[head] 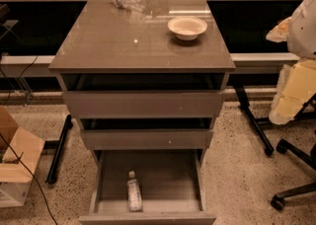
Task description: Pick blue plastic bottle from bottom drawer and place on counter
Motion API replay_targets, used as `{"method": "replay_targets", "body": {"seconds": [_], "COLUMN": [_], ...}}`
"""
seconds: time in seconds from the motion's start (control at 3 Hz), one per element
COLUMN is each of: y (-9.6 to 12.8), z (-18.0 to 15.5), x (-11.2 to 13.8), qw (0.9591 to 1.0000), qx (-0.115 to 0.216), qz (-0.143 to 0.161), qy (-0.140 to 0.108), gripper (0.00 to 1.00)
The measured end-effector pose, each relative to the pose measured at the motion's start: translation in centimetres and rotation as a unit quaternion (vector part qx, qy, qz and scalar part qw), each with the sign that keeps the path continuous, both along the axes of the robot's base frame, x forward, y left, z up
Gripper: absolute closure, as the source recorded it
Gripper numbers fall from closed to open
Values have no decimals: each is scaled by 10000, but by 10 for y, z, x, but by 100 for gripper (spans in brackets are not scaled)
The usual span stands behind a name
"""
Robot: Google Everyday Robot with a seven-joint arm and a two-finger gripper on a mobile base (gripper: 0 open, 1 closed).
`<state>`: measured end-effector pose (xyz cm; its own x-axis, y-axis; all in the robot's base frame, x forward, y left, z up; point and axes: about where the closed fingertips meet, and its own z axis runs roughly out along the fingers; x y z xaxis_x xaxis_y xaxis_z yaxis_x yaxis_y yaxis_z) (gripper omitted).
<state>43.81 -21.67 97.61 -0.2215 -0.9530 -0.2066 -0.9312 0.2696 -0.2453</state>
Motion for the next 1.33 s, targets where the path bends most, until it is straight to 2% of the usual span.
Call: {"method": "replay_targets", "body": {"seconds": [0.33,0.67,1.0,1.33], "y": [0,7,18,34], "z": [0,-11,-38,-84], "x": [0,0,1,2], "qw": [10000,9997,9966,9901], "qx": [0,130,460,835], "qz": [0,-179,-583,-708], "qy": [0,123,348,883], "gripper": [0,0,0,0]}}
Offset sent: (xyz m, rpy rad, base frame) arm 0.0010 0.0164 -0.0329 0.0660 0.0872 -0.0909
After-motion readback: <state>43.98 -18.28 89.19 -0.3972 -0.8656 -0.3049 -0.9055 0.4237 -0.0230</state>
